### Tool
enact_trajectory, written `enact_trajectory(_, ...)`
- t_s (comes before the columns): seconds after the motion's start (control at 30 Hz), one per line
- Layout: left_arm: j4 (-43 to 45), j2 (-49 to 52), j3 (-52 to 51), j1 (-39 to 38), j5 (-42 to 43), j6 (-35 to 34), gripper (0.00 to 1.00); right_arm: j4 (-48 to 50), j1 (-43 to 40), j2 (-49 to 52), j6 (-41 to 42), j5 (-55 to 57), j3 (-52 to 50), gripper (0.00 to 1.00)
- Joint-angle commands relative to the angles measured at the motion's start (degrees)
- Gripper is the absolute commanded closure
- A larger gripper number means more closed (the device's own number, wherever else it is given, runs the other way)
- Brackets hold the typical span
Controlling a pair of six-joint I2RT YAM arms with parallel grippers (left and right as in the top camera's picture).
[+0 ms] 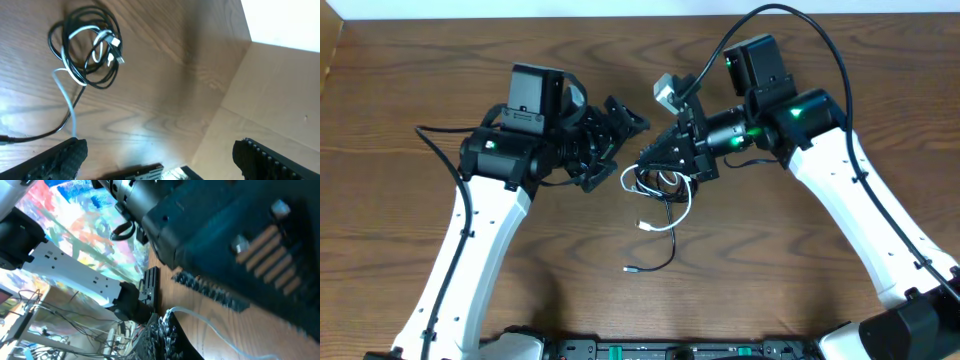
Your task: Untangle cables
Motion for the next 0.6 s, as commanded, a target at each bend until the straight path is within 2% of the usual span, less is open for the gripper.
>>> enact_trajectory(0.0,0.0,-0.1,0.4,-0.7,1.0,-1.1,0.0,0.3,1.1,-1.0,-1.5,-1.2,0.1,0.99)
enact_trajectory(0.03,0.0,-0.1,0.4,-0.7,1.0,-1.1,0.04,0.4,1.2,-1.0,-1.5,-1.2,0.1,0.99)
enact_trajectory(0.07,0.0,-0.1,0.4,-0.7,1.0,-1.1,0.11,0.5,1.4,-1.0,-1.5,-1.2,0.1,0.99)
enact_trajectory(0.17,0.0,-0.1,0.4,-0.7,1.0,-1.0,0.26,0.7,1.5,-1.0,-1.5,-1.2,0.1,0.99)
enact_trajectory(0.2,0.0,-0.1,0.4,-0.7,1.0,-1.0,0.35,0.7,1.5,-1.0,-1.5,-1.2,0.1,0.99)
enact_trajectory(0.33,0.0,0.0,0.4,-0.8,1.0,-1.0,0.53,0.7,1.5,-1.0,-1.5,-0.9,0.1,0.99)
enact_trajectory(0.43,-0.3,0.0,0.4,-0.7,1.0,-0.8,0.54,0.7,1.5,-1.0,-1.5,0.6,0.1,0.99)
enact_trajectory(0.5,-0.3,0.0,0.4,-0.7,-1.0,1.5,0.36,0.7,1.4,-1.0,-1.0,4.2,0.1,0.99)
enact_trajectory(0.57,-1.1,0.0,0.4,-0.7,-5.3,3.6,0.29,1.4,1.1,-1.0,2.8,9.2,0.1,0.99)
